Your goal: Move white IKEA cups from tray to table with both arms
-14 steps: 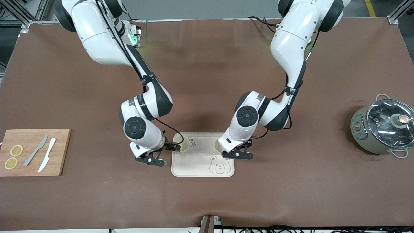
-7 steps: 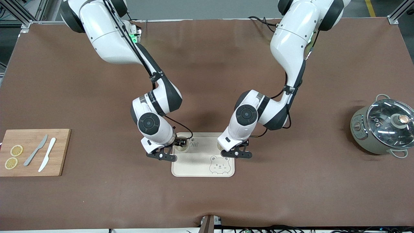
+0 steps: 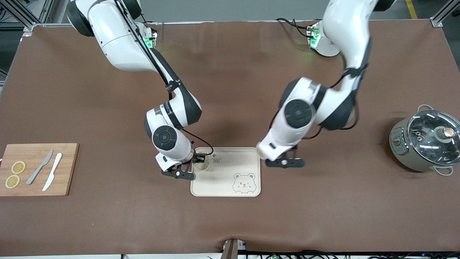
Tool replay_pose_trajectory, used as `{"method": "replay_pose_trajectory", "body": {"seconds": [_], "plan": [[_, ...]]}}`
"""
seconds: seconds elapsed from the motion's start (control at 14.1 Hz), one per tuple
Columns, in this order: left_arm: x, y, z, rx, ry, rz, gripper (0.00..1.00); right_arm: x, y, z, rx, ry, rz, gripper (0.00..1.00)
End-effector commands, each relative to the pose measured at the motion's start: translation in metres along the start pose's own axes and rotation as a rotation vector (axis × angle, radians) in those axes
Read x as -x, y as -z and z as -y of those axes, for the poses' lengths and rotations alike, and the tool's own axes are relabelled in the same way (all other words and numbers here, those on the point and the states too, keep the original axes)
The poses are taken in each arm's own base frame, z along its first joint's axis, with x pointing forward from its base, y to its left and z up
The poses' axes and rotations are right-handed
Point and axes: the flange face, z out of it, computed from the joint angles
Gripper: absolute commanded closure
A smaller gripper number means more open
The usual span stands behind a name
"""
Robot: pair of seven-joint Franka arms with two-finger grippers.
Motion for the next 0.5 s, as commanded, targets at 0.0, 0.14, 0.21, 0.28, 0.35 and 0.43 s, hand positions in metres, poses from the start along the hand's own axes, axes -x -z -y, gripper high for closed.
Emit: {"method": "replay_pose_trajectory", "body": {"seconds": [0.0,0.14,0.21,0.28,0.35,0.43], "plan": [[0.018,0.044,0.049,-0.005,-0.008,0.023,1.0,-0.007,0.009,0.0,-0.003,0.004,-0.017,1.0],[0.03,0.06,0.096,0.005,-0.064,0.013,1.0,-0.015,0.022,-0.008,-0.008,-0.011,-0.024,1.0],[0.039,0.063,0.119,0.016,-0.103,0.002,1.0,-0.025,0.032,-0.018,-0.018,-0.027,-0.034,1.0],[0.05,0.066,0.142,0.026,-0.128,-0.022,1.0,-0.035,0.041,-0.029,-0.026,-0.039,-0.048,1.0],[0.061,0.063,0.161,0.035,-0.141,-0.038,1.0,-0.044,0.046,-0.038,-0.028,-0.046,-0.058,1.0],[0.071,0.061,0.175,0.038,-0.147,-0.052,1.0,-0.054,0.051,-0.05,-0.031,-0.033,-0.065,1.0]]}}
